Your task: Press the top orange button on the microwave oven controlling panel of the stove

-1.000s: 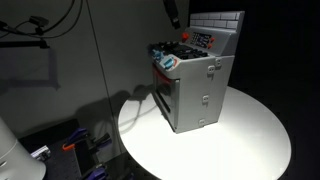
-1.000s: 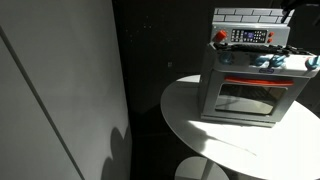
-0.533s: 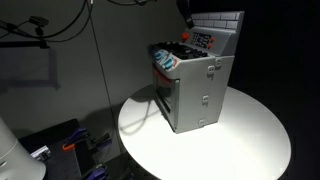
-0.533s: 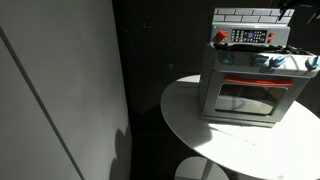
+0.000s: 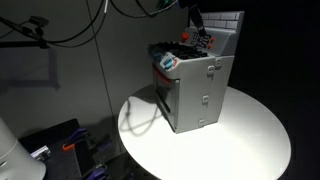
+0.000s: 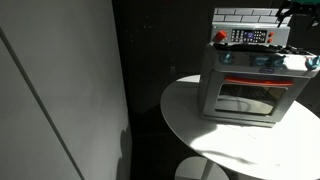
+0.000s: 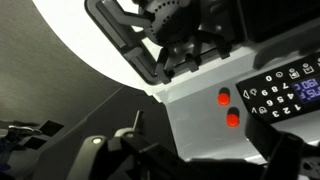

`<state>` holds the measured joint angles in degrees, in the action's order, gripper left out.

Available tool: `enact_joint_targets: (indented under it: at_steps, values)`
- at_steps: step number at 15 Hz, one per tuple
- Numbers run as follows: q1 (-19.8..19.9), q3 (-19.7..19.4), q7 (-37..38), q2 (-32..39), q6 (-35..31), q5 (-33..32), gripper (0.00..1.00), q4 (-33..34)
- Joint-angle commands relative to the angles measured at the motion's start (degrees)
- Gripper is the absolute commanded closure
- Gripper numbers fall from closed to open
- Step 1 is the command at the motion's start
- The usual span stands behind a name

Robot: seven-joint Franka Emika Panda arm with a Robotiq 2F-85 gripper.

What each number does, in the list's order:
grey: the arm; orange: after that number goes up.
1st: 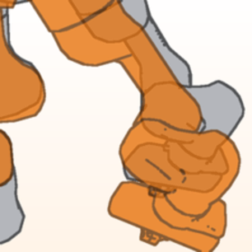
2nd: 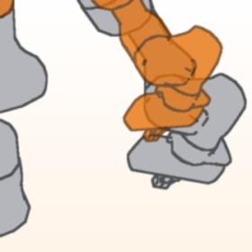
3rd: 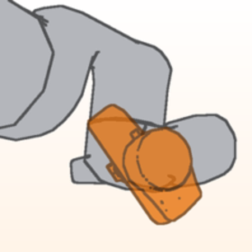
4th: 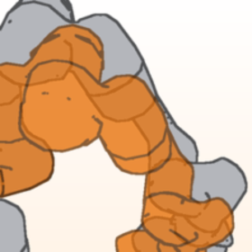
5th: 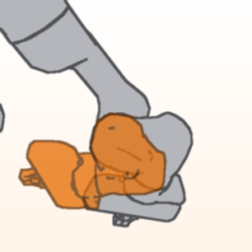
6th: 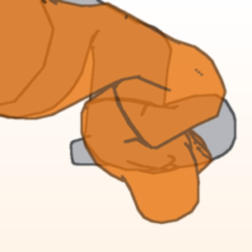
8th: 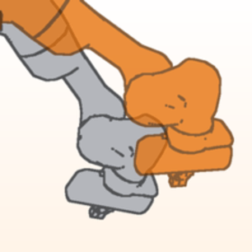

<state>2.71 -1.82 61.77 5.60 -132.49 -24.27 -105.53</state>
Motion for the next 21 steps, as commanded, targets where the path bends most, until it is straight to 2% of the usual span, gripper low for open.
enact_joint_targets:
  at_steps: [1,13,21]
  values:
    - [-1.1,-1.6,1.6,2.9,3.5,-0.6,0.0,4.3]
    - [-2.0,-3.0,0.3,7.5,8.5,2.1,0.0,9.7]
    - [-2.4,-3.6,0.1,9.6,9.1,2.6,0.0,12.0]
